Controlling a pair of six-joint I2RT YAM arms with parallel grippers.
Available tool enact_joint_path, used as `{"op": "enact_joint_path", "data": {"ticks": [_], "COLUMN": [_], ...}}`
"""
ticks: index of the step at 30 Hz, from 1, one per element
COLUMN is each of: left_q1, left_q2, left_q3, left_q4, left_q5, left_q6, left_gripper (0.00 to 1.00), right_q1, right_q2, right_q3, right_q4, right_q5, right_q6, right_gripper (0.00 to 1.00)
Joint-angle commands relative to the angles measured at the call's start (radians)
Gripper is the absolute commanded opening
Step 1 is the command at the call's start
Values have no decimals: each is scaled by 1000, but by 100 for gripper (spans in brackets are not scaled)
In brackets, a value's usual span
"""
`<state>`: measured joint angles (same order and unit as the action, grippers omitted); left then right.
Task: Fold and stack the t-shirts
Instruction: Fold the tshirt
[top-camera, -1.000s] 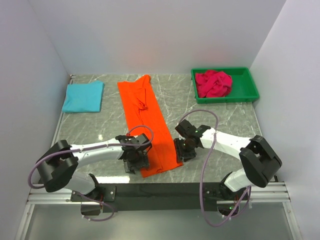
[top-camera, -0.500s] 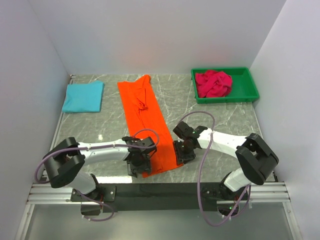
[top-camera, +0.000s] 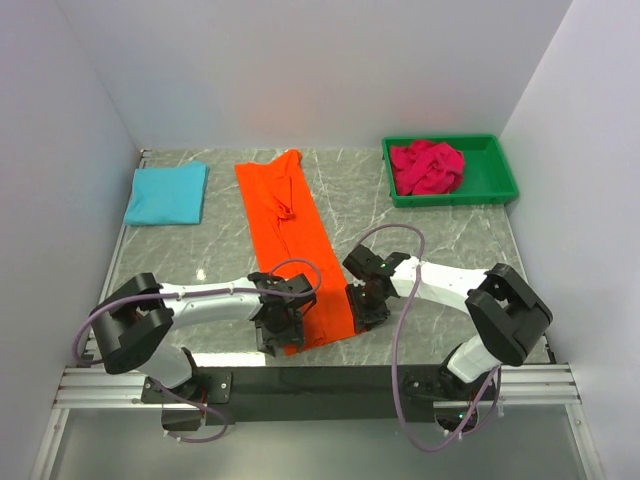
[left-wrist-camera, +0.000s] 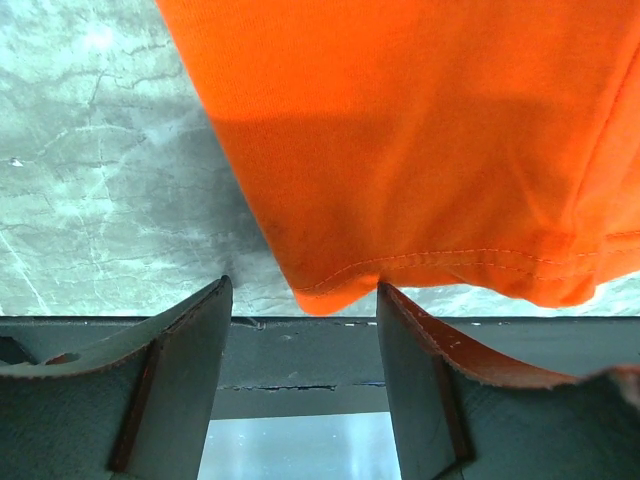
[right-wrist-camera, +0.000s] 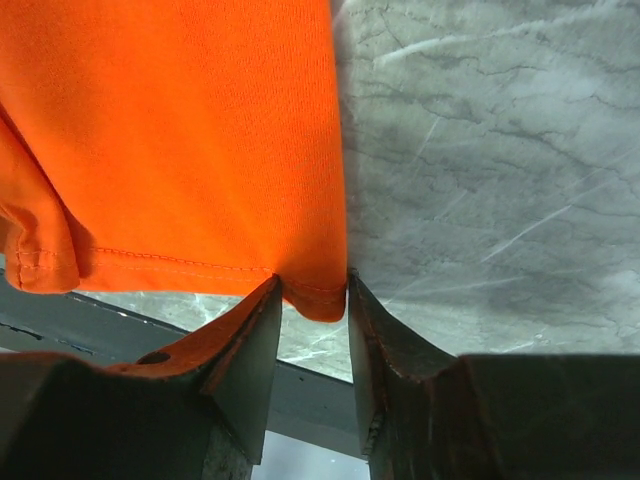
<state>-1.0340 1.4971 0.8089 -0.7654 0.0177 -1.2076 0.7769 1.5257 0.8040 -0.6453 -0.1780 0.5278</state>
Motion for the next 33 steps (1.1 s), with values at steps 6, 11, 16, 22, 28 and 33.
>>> {"op": "enact_joint_path", "data": {"ticks": [6,11,16,22,28,33], "left_q1": [-8,-6,-5,2,2,0], "left_q2": [-58,-107,-78,-8,26,52], "left_q3": [24,16,27,44,55,58], "left_q4": [-55,-71,-66,-64,-68,-54], "left_q5": [-15,-61,-67,-67,-64,-45], "left_q6": [-26,-59,-66,-56,-52,-38], "left_gripper": [68,69,67,58,54,50], "right_q1": [12,12,10,12,12,13], "right_q2": [10,13,14,14,11,16], "right_q3": [23,20,21,21,20,23], "right_q4": [-4,-2,-1,1,-1,-4], "right_q5": [15,8,5,5,5,6], "right_q6": [8,1,0,0,-2,-2], "right_gripper": [24,12,11,11,10,10]}}
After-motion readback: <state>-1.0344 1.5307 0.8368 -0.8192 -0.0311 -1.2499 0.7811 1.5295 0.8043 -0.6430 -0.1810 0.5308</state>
